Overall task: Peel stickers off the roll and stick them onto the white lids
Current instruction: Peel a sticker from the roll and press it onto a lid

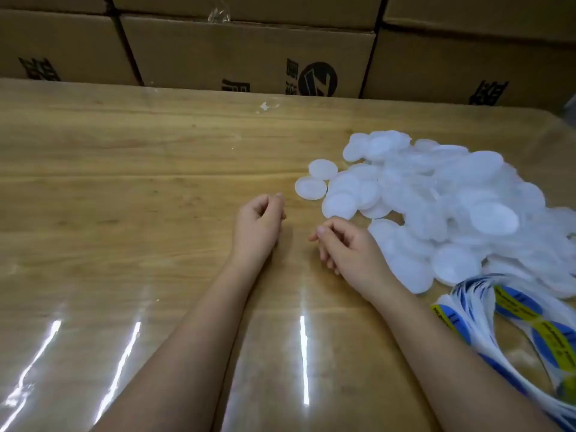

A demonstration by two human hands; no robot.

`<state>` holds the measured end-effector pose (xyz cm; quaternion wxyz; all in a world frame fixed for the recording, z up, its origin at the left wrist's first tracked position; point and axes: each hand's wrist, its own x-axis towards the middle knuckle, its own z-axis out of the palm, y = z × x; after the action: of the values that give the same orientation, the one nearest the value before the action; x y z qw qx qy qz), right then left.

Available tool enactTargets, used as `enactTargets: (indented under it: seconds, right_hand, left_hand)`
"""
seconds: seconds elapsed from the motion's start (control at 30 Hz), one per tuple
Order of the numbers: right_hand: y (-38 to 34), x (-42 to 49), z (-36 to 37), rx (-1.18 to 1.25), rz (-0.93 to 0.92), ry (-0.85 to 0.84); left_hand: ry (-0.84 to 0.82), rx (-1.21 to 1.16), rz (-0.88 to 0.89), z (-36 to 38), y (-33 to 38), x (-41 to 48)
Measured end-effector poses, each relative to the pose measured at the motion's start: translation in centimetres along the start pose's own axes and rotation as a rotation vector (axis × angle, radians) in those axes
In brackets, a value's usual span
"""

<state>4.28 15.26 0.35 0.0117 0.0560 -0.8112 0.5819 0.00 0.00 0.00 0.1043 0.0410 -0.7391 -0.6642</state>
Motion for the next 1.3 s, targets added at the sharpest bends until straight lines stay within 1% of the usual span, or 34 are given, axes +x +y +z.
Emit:
enactTargets:
  seconds: [0.1,0.17,0.27,0.37,0.53,0.7,0.77,0.93,1.07,1.17,1.27,1.3]
  right_hand:
    - [0.0,0.0,-0.3,-0.063,-0.033,0.085]
    - [0.2,0.1,-0.3,-0.125,-0.045,0.142]
    - [0.6,0.2,-0.8,-0.281,-0.061,0.215]
    - [1.0,0.6,-1.2,-0.414,-0.062,0.224]
    - [0.7,1.0,-1.7,-0.582,-0.064,0.224]
    - [0.9,1.1,-1.7,-0.643,-0.029,0.236]
    - [0.8,1.1,-1.5,-0.679,-0.034,0.239]
    - [0.8,1.6,-0.9,-0.818,-0.001,0.295]
    - [0.8,1.6,-0.5,-0.958,-0.022,0.260]
    - [1.0,1.2,-0.4,-0.873,-0.060,0.178]
    - [1.2,0.5,-0.3,-0.614,-0.085,0.132]
    - [1.0,0.2,-0.4,-0.501,-0.069,0.114]
  left_hand:
    - [-0.060,0.041,0.017,0.9,0.6,-0.6]
    - [-0.122,0.021,0.041,1.1,0.7,-1.4]
    - [-0.172,0.049,0.079,0.1,0.4,-2.4]
    - [-0.188,0.078,0.092,-1.3,0.0,-3.5]
    - [-0.171,0.020,0.058,-2.2,0.0,-3.5]
    - [-0.278,0.095,0.047,-1.6,0.4,-3.5]
    - [-0.291,0.139,0.053,-1.4,0.4,-3.3]
    - [-0.257,0.231,0.077,0.3,1.2,-2.1]
    - [-0.210,0.205,0.066,2.8,2.0,-1.6]
    - [-0.230,0.355,0.215,3.5,1.7,-2.2]
    - [-0.329,0.525,0.472,2.0,1.2,-2.9]
    - [-0.365,0.560,0.523,1.3,1.0,-3.0]
